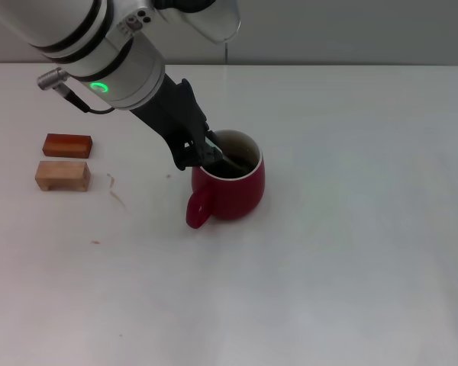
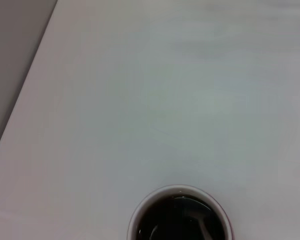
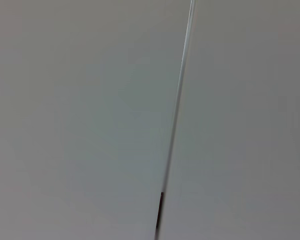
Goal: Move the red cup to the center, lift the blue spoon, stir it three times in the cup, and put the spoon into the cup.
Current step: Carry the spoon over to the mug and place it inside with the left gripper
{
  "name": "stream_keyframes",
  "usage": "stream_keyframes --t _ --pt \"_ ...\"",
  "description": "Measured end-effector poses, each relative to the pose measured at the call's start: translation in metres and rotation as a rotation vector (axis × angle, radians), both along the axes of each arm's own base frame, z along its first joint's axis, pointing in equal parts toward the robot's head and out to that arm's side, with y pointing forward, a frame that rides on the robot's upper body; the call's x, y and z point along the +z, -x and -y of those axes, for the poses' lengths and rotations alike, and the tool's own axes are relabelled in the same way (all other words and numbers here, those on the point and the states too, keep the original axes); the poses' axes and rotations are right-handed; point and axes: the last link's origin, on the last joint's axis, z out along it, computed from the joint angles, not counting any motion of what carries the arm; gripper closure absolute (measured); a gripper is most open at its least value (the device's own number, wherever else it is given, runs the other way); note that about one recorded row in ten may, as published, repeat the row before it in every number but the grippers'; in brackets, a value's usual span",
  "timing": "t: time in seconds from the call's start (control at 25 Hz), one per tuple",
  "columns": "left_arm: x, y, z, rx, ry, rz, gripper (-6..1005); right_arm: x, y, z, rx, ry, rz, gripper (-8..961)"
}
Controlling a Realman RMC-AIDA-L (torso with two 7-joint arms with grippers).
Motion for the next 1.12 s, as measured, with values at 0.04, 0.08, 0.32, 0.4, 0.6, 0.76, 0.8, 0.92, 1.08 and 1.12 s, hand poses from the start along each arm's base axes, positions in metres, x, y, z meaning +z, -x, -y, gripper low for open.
stream_keyframes --t 0.04,0.08,0.32,0.4,0.6,0.76,0.8,0.92,1.08,1.12 --pt "-0.003 -0.001 -0.001 -0.006 -0.006 0.005 837 0.000 0.000 0.000 0.002 -0.002 0.000 191" --pt "-0.003 -0.001 -0.001 -0.006 -0.006 0.005 837 0.000 0.000 0.000 0.002 -0.002 0.000 191" --pt "-0.011 0.004 -0.006 -0.014 -0.032 -0.022 837 0.000 -0.001 0.002 -0.002 -0.003 0.001 192" --pt "-0.010 0.005 -0.007 -0.014 -0.039 -0.027 837 0.001 -0.001 0.003 -0.001 -0.004 0.001 192" --pt "-0.007 0.009 -0.011 -0.014 -0.076 -0.049 836 0.001 -0.001 0.004 0.003 -0.009 0.002 192" --pt "-0.002 0.013 -0.012 -0.008 -0.090 -0.071 835 0.001 -0.001 0.004 0.002 -0.009 0.002 192" --pt "-0.002 0.013 -0.012 -0.008 -0.090 -0.071 835 0.001 -0.001 0.004 0.002 -0.009 0.002 193" --pt "0.002 0.014 -0.009 -0.005 -0.086 -0.097 833 0.001 -0.001 0.004 0.003 -0.010 0.003 193" --pt "0.005 0.013 -0.005 -0.007 -0.075 -0.101 830 0.001 -0.001 0.004 0.003 -0.010 0.003 192" --pt "0.006 0.011 -0.002 -0.008 -0.065 -0.101 829 0.001 -0.001 0.004 0.003 -0.010 0.003 192"
